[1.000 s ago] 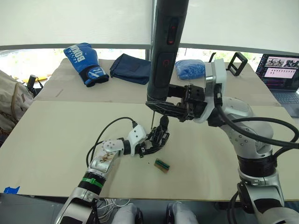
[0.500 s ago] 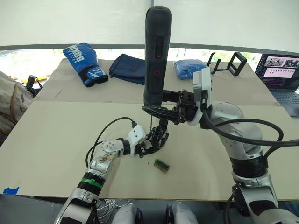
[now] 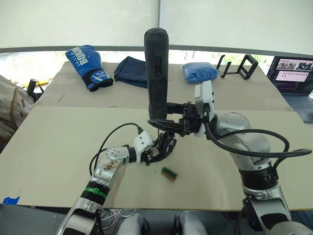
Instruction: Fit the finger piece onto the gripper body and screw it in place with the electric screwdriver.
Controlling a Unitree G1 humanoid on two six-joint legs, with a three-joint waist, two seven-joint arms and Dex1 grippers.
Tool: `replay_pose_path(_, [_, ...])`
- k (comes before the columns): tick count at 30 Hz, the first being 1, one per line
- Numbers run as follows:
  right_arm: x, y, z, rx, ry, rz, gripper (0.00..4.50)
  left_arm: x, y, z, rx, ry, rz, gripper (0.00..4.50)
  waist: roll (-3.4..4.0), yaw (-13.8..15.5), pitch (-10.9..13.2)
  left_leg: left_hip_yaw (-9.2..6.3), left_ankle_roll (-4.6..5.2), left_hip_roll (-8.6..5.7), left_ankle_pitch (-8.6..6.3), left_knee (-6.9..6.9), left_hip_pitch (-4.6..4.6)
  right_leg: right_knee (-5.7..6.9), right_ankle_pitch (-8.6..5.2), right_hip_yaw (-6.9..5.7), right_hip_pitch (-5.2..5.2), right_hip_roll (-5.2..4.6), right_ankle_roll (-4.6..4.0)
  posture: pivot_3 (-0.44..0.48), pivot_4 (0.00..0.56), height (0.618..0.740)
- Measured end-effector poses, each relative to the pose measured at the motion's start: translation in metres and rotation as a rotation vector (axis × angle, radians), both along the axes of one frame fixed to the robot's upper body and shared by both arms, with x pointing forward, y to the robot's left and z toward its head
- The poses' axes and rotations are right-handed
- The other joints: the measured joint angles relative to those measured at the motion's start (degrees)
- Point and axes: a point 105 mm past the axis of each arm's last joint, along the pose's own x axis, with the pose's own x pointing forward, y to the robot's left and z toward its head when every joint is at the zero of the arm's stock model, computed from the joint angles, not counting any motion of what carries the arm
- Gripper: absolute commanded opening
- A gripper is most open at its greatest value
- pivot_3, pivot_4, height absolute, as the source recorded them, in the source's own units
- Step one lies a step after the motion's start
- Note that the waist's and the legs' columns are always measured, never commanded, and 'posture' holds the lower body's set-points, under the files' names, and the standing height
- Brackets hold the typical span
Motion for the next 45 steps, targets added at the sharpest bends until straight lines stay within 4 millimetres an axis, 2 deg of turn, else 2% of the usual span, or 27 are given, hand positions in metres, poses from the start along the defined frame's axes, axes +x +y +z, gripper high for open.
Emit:
replay_pose_path(21, [0.0012,0.0022,-0.0085,-0.031,0.007,-0.013,1.94,-0.001,0.0001,0.0002,-0.006,0.008,0.004,2.28,0.0,-0.04,0.0,0.0,-0.01,0.0,0.0,-0.04,0.0,-0.03,0.0,0.0,-0.02,-0.01,0.0,0.0,0.15,0.74])
replay_pose_path(45, [0.0017,0.0042,-0.0061,-0.036,-0.008,-0.015,1.94,-0.002,0.0,0.0002,-0.007,0.007,0.005,2.28,0.0,-0.03,0.0,0.0,-0.01,0.0,0.0,-0.1,0.0,-0.07,-0.01,-0.01,-0.02,0.0,0.01,0.0,0.15,0.74])
